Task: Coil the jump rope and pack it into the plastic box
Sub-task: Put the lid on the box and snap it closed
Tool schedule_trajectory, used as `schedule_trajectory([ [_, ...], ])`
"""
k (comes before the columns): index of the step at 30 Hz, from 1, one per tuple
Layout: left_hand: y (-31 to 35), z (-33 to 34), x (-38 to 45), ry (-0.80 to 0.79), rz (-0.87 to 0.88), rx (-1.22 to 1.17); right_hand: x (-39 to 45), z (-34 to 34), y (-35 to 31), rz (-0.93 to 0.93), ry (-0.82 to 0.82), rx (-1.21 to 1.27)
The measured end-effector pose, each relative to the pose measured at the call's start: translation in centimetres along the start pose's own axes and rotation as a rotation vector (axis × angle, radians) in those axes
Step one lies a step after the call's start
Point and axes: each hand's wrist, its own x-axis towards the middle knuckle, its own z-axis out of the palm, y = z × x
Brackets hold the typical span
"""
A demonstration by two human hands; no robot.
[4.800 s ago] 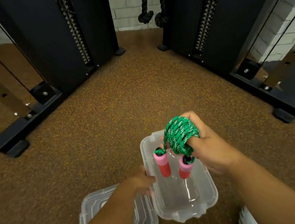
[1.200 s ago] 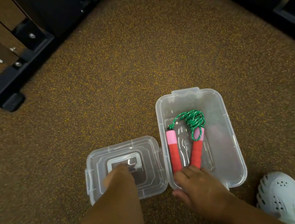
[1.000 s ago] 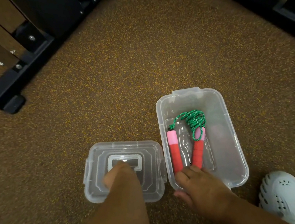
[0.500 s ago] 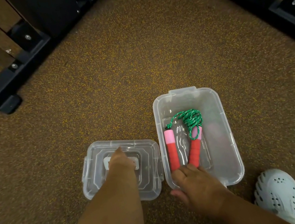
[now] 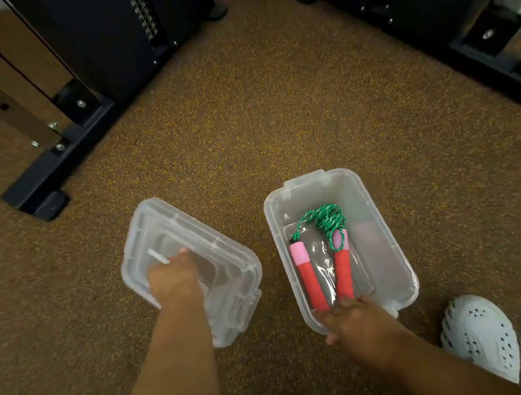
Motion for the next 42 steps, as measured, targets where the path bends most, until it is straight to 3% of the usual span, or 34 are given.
schedule_trajectory([
  [5, 3.4, -2.7, -3.4, -0.018, 0.120, 0.015, -2.1, -0.5, 2.2, -0.103, -0.176, -0.109],
  [8, 4.3, -2.1, -7.4, -0.123, 0.148, 0.074, -2.9, -2.3, 2.7, -0.058, -0.337, 0.059],
  [10, 3.6, -0.5, -9.1, -0.179, 0.127, 0.107, -2.7, -4.4, 1.7, 0.173, -0.301, 0.461],
  [13, 2.5, 1.6, -11.4, -0.251, 0.066, 0.072, -2.4, -7.6, 0.0, 0.614, -0.030, 1.348],
  [15, 1.9, 2.9, -12.8, -0.301, -0.016, -0.020, -2.4, -9.0, -0.5, 0.698, 0.081, 1.649],
  [17, 1.4, 4.2, -14.1, -0.371, -0.073, -0.059, -2.6, -9.8, -0.9, 0.723, 0.109, 1.728],
  [21, 1.0, 6.0, -15.5, -0.539, -0.143, -0.062, -2.9, -9.8, -0.3, 0.854, 0.243, 1.654],
  [25, 1.1, 6.4, -15.9, -0.637, -0.115, 0.097, -3.3, -8.5, 1.6, 1.020, 0.419, 1.460],
  [31, 1.2, 6.3, -15.0, -0.696, 0.124, 0.478, -3.3, -6.5, 2.1, 1.157, 0.379, 1.108],
  [38, 0.8, 6.0, -14.3, -0.807, 0.267, 0.614, -2.4, -5.6, 2.3, 1.334, 0.384, 1.050],
  [40, 0.3, 6.1, -13.5, -0.742, 0.361, 0.658, -2.6, -5.4, 2.8, 1.380, 0.356, 1.030],
  [42, 0.3, 5.8, -12.3, -0.461, 0.540, 0.684, -2.9, -5.4, 3.1, 1.407, 0.301, 1.010],
])
